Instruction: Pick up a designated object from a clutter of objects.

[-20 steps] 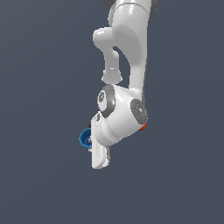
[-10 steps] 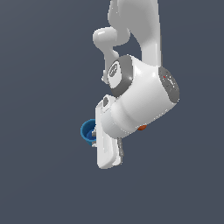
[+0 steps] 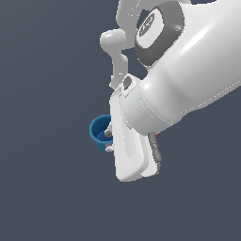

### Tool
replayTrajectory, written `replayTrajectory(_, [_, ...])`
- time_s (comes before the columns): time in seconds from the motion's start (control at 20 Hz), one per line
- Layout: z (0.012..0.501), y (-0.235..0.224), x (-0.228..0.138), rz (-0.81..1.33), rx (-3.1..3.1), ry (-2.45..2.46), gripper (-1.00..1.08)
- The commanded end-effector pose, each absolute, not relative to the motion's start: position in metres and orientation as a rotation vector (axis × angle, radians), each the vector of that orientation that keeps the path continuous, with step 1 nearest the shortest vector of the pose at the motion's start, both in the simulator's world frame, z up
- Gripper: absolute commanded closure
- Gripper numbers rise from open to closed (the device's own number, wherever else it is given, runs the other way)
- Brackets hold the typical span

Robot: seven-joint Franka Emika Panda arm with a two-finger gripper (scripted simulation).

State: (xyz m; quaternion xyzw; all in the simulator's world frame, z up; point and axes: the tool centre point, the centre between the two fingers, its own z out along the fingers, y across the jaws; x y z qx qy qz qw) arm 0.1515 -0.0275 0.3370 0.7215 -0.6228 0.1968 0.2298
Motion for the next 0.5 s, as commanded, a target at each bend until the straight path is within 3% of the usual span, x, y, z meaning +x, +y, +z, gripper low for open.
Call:
replayTrajectory(0.0, [0.357,-0.021,0.156,0.542,1.985,-1.714,1.08])
replayTrajectory(0.45, [0.407,-0.004,0.168,0.542,1.987,-1.712,1.08])
